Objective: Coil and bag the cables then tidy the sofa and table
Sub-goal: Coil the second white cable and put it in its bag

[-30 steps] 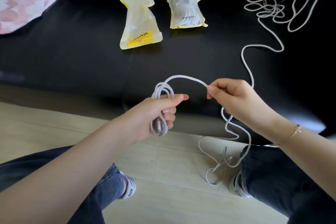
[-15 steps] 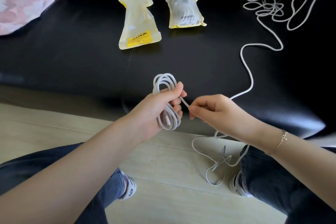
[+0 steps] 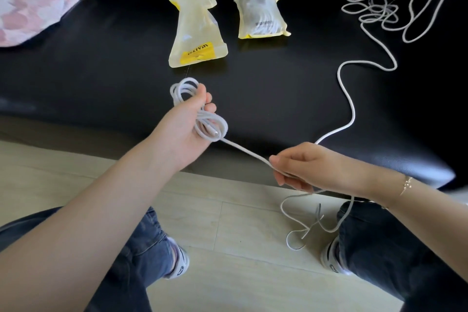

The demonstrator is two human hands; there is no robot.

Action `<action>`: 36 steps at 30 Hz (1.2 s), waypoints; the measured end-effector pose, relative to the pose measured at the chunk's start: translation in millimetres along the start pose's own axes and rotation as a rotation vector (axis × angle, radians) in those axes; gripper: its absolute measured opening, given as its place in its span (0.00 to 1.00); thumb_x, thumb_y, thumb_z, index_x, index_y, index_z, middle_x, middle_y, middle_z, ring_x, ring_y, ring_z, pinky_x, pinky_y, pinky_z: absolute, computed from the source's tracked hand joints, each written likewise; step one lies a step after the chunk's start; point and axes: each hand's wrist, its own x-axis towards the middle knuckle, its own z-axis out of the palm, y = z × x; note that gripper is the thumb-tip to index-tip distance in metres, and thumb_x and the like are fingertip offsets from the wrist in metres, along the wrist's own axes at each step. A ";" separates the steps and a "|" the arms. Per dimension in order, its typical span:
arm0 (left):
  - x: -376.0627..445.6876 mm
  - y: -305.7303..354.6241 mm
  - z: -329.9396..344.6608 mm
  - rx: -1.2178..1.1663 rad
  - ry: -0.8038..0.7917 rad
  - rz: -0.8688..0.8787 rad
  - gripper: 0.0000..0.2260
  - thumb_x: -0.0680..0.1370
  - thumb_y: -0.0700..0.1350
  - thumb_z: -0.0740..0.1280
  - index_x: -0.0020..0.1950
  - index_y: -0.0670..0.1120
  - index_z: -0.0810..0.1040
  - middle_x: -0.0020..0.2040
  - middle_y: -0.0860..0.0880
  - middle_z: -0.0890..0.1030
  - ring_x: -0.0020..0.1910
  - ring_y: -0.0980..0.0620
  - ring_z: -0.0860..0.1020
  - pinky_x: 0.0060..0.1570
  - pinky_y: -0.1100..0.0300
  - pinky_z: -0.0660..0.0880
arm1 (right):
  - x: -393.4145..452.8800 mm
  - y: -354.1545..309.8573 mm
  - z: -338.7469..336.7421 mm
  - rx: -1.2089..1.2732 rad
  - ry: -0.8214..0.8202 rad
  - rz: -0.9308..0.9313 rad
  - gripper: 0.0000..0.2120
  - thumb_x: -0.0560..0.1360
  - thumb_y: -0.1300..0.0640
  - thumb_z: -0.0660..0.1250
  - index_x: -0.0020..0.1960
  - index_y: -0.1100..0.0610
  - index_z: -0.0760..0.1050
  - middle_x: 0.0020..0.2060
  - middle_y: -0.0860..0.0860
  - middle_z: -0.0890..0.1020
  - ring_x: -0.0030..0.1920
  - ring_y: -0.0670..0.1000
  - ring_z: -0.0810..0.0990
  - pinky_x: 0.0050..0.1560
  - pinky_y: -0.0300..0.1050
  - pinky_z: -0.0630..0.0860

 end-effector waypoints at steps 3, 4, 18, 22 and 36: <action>-1.3 4.2 -0.4 0.397 0.039 0.090 0.09 0.80 0.52 0.66 0.45 0.48 0.77 0.35 0.54 0.74 0.33 0.58 0.72 0.37 0.64 0.69 | -4.3 -4.8 -6.0 -0.191 0.025 -0.012 0.18 0.80 0.46 0.61 0.37 0.55 0.77 0.24 0.46 0.66 0.25 0.45 0.62 0.28 0.37 0.63; -2.0 4.0 -1.4 0.497 0.039 0.107 0.09 0.79 0.52 0.66 0.46 0.48 0.78 0.36 0.54 0.76 0.32 0.58 0.72 0.35 0.63 0.69 | -4.9 -6.0 -8.8 -0.266 0.047 -0.024 0.17 0.80 0.47 0.62 0.37 0.53 0.78 0.24 0.45 0.67 0.25 0.44 0.64 0.28 0.35 0.63; 2.5 -25.7 -6.6 0.982 -0.146 0.054 0.07 0.80 0.48 0.67 0.49 0.45 0.78 0.46 0.46 0.84 0.44 0.52 0.82 0.50 0.54 0.78 | 8.5 -11.3 -12.1 -0.268 0.489 -0.222 0.10 0.78 0.59 0.65 0.39 0.56 0.79 0.20 0.42 0.69 0.23 0.44 0.66 0.26 0.32 0.62; 1.5 -33.5 -2.8 0.818 -0.253 -0.107 0.07 0.81 0.45 0.64 0.55 0.42 0.75 0.48 0.43 0.86 0.47 0.44 0.85 0.52 0.48 0.81 | 13.1 -10.9 -5.6 -0.064 0.569 -0.260 0.10 0.79 0.60 0.65 0.40 0.57 0.79 0.20 0.44 0.64 0.23 0.45 0.61 0.25 0.32 0.59; -6.3 -37.9 4.8 0.696 -0.184 -0.157 0.15 0.81 0.54 0.63 0.43 0.43 0.75 0.29 0.49 0.76 0.26 0.52 0.75 0.37 0.54 0.81 | 19.4 -6.4 -5.8 -0.060 0.632 -0.250 0.09 0.79 0.58 0.64 0.42 0.57 0.80 0.24 0.48 0.66 0.22 0.45 0.61 0.25 0.32 0.59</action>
